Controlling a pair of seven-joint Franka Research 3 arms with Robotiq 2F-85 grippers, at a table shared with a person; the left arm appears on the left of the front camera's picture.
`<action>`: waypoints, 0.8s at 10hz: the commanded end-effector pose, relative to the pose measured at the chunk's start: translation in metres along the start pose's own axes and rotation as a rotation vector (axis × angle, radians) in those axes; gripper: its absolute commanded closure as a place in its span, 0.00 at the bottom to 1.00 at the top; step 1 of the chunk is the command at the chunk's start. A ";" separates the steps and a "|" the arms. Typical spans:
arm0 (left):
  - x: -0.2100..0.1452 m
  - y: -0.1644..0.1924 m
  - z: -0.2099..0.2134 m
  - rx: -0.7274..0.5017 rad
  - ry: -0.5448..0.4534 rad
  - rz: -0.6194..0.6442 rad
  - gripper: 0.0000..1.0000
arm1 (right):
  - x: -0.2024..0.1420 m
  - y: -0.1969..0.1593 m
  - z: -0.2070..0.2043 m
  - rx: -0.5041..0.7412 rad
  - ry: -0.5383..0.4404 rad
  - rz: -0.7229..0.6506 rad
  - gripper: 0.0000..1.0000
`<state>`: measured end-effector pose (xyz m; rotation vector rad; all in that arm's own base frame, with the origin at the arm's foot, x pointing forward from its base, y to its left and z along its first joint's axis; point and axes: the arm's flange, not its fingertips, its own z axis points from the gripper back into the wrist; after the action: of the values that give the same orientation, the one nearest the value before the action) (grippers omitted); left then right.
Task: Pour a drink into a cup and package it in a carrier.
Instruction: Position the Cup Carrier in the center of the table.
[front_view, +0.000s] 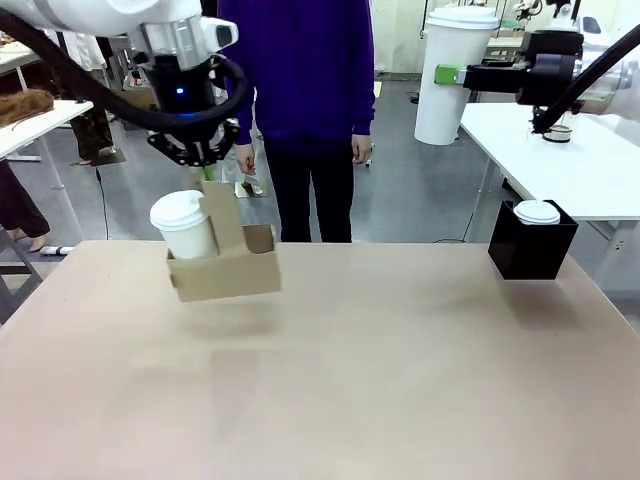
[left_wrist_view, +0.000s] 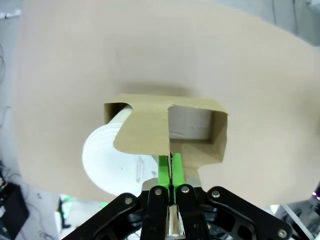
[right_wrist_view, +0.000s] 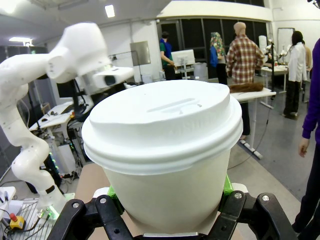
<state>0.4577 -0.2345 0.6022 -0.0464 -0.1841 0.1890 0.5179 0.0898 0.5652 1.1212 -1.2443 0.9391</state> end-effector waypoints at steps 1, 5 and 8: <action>-0.049 -0.028 0.004 -0.017 -0.010 0.050 0.98 | 0.003 0.002 -0.001 0.000 -0.002 0.007 0.20; -0.119 -0.097 -0.028 0.008 -0.068 0.020 0.98 | 0.003 0.002 -0.001 0.000 -0.002 0.007 0.20; -0.137 -0.131 -0.071 0.038 -0.091 -0.018 0.98 | 0.003 0.002 -0.001 0.000 -0.002 0.007 0.20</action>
<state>0.3574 -0.3863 0.5253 -0.0139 -0.2431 0.1588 0.5178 0.0897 0.5652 1.1211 -1.2443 0.9389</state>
